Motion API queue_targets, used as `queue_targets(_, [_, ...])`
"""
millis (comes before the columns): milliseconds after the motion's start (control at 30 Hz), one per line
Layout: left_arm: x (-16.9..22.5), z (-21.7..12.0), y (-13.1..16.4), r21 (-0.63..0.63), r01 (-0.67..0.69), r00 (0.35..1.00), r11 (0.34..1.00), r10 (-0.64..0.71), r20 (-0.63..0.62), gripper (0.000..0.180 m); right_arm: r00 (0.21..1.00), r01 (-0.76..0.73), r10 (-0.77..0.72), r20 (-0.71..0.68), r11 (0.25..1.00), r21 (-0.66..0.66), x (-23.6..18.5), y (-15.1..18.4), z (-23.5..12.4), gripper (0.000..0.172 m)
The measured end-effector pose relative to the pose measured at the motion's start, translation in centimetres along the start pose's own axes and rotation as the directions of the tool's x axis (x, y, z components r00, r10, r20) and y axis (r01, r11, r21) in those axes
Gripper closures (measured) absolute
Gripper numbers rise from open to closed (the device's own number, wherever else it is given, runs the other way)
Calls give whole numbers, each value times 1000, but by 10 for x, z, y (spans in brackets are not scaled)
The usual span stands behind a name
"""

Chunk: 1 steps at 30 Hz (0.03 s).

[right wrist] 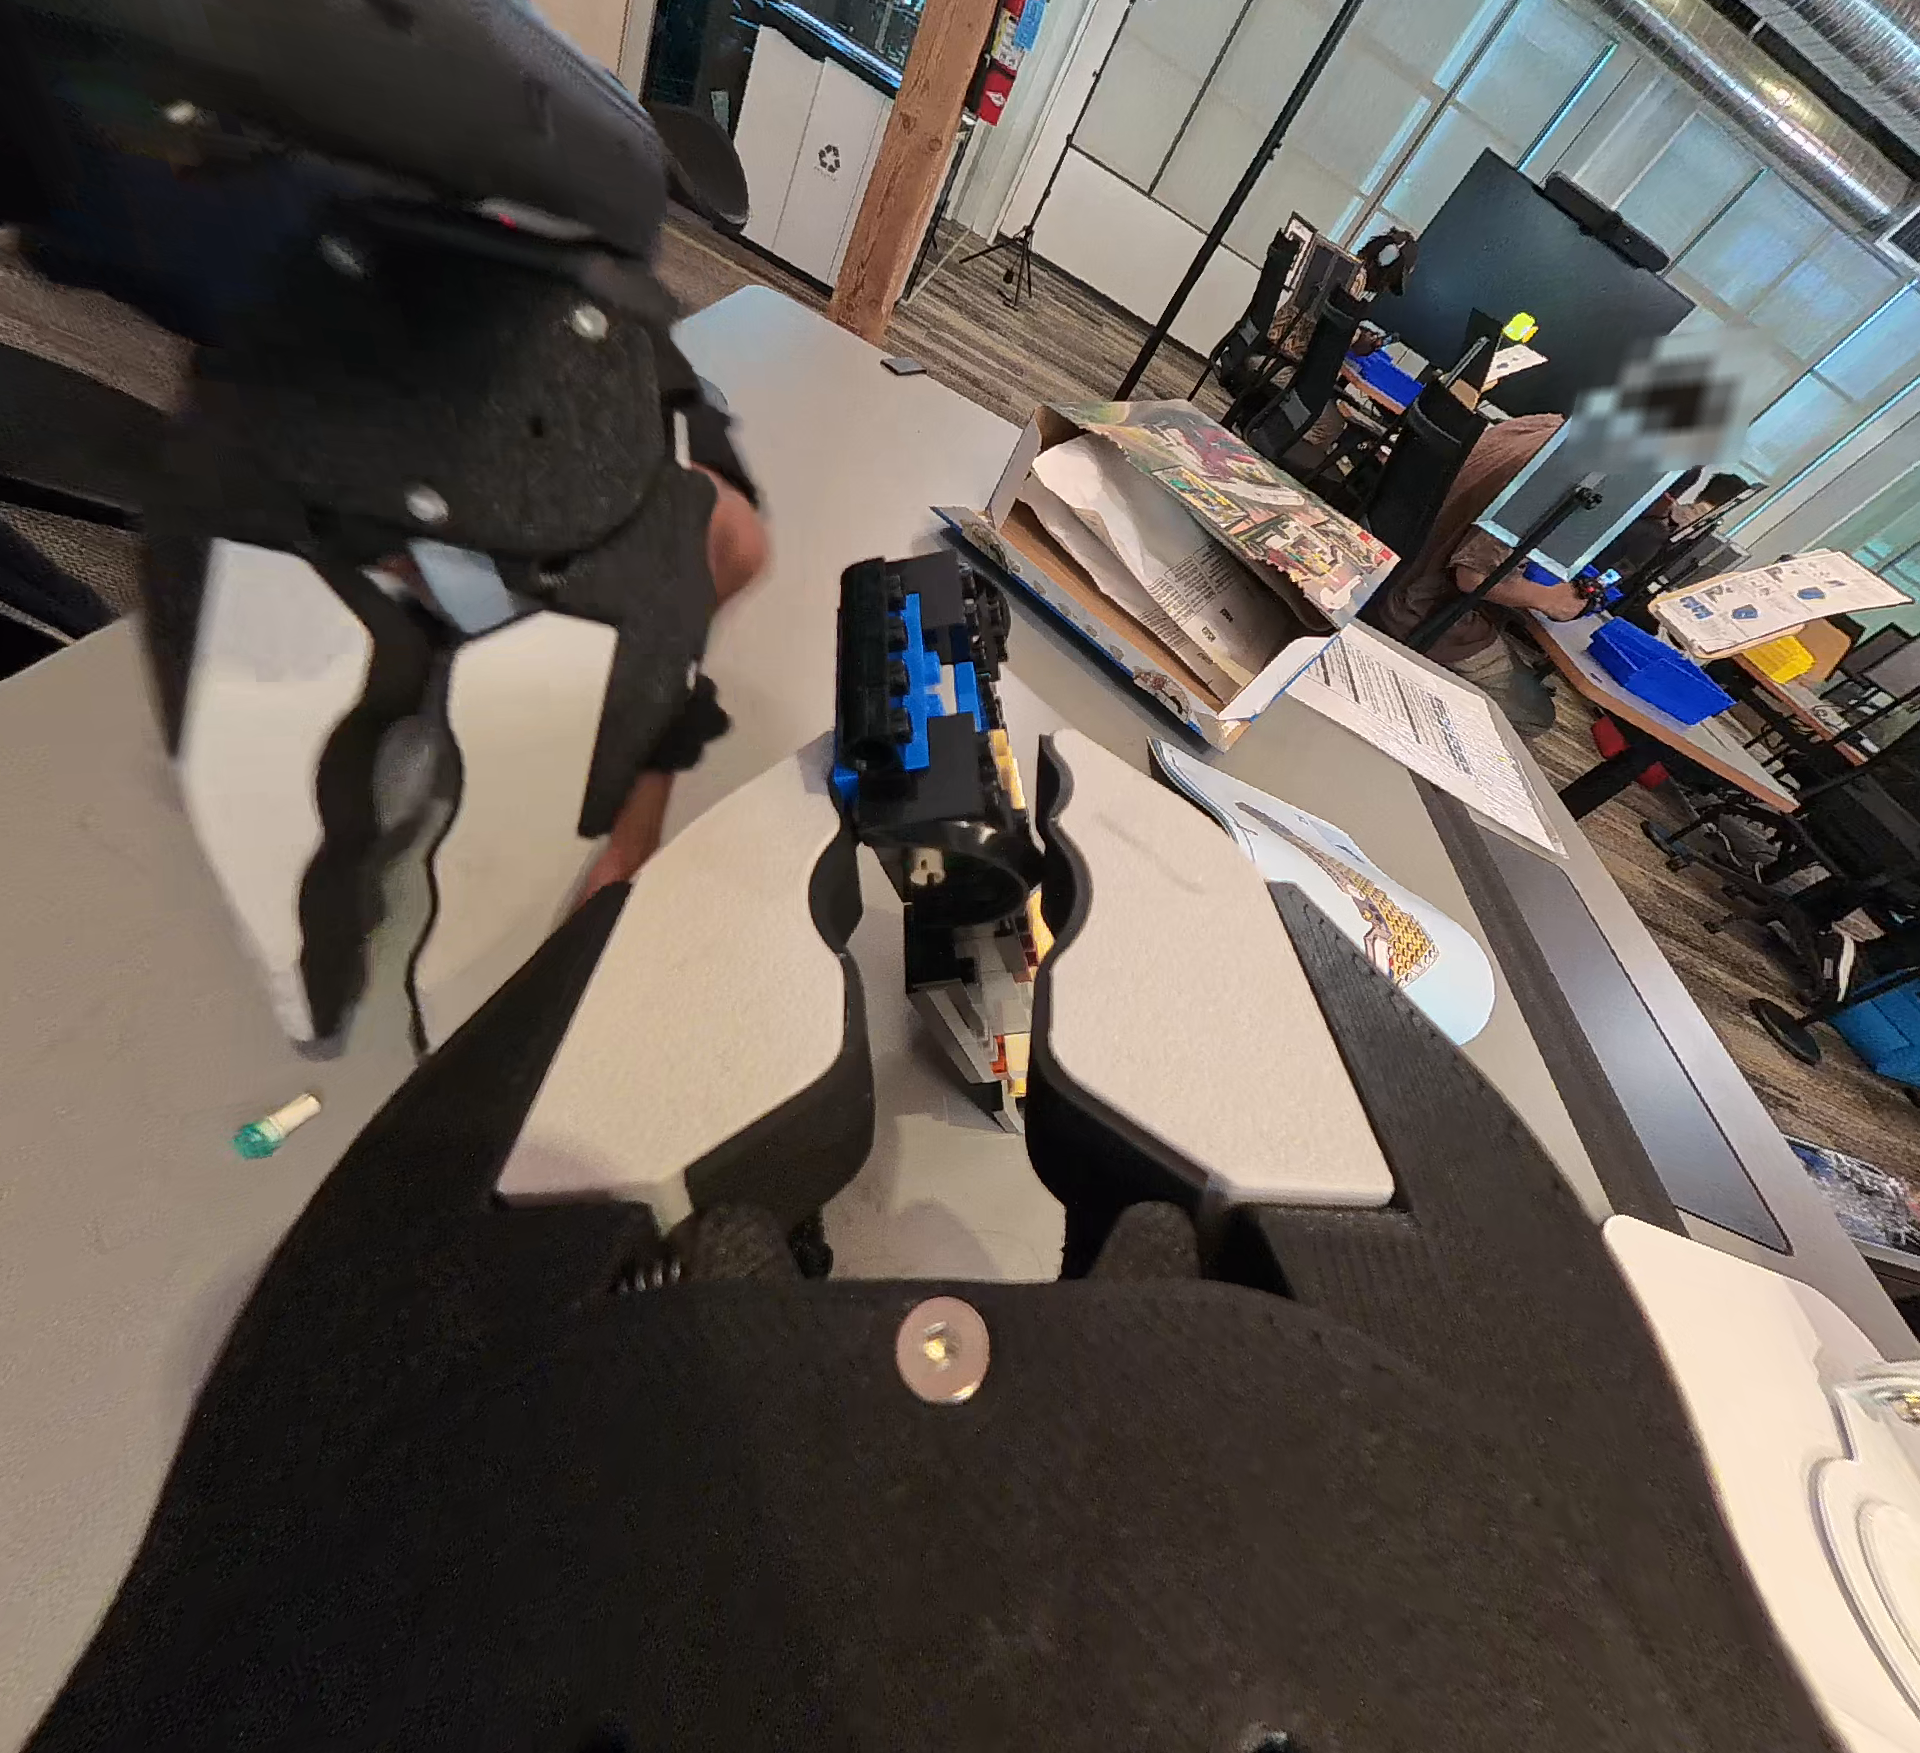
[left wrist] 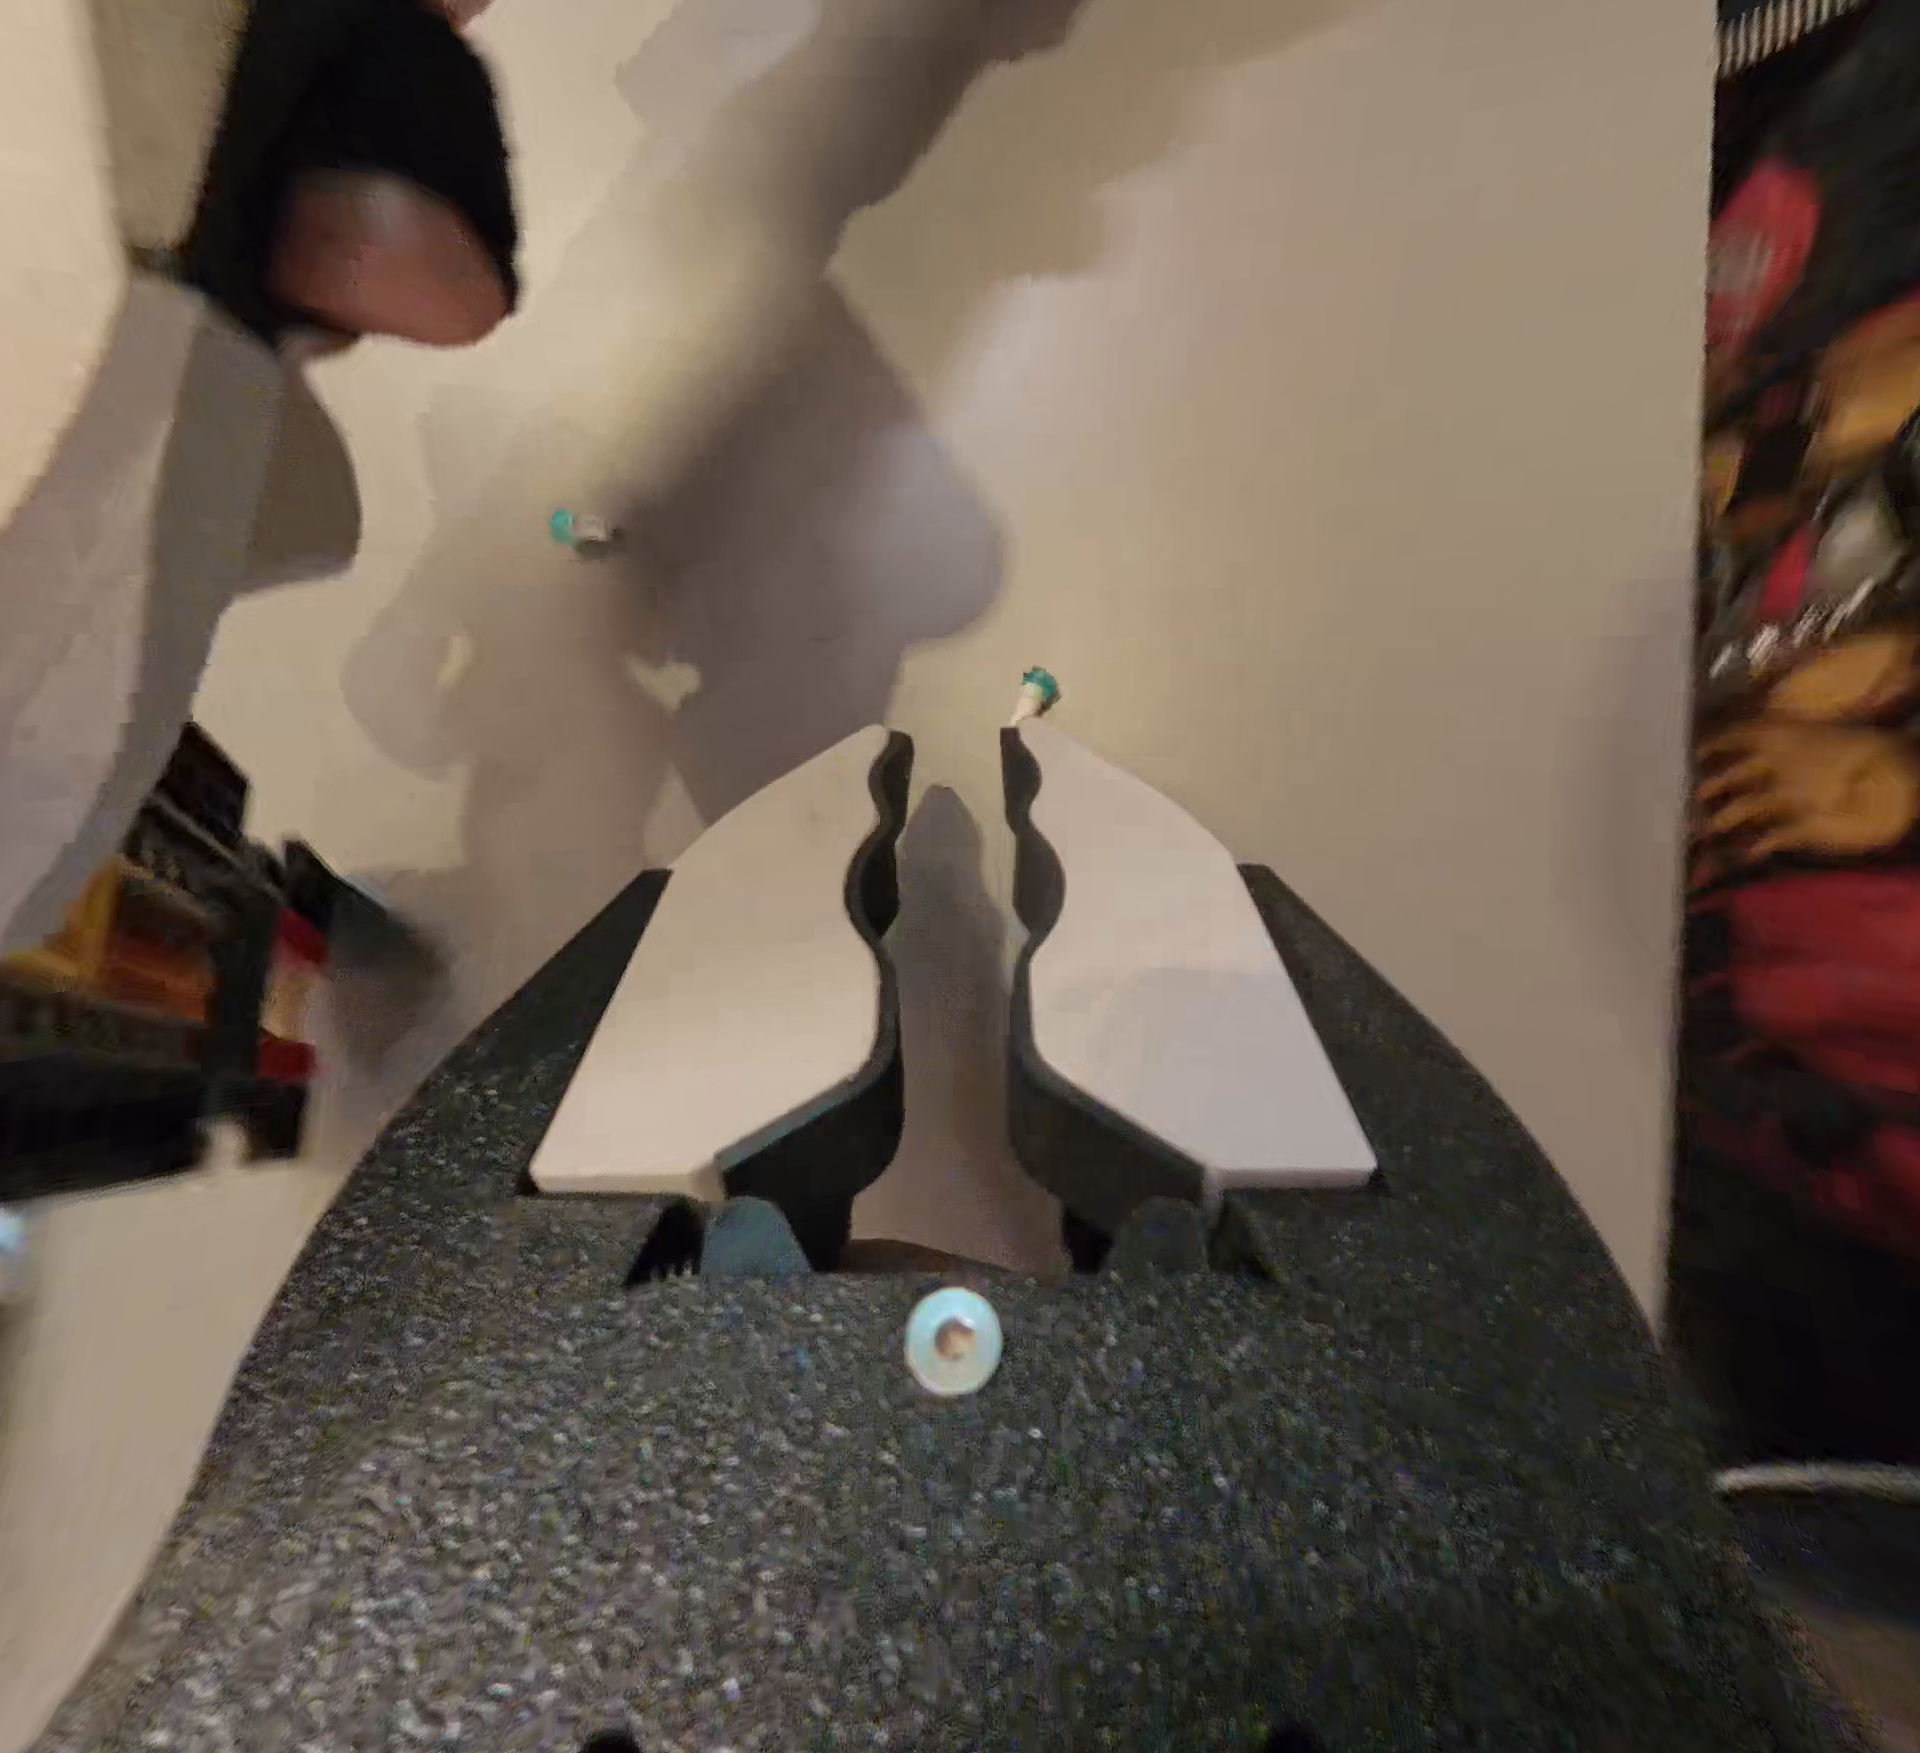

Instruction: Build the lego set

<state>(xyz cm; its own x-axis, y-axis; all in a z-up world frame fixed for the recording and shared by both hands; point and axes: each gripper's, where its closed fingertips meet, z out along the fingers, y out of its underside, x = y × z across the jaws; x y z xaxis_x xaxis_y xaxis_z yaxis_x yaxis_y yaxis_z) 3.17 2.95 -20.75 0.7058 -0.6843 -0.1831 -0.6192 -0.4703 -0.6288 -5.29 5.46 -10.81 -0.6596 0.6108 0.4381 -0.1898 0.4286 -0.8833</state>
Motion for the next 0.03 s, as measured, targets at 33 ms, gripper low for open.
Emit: queue_targets(33, [2,-1,-4,21,114,993,993,-115,17,163,1000,0,0,0,1000,0,0,0,0,141])
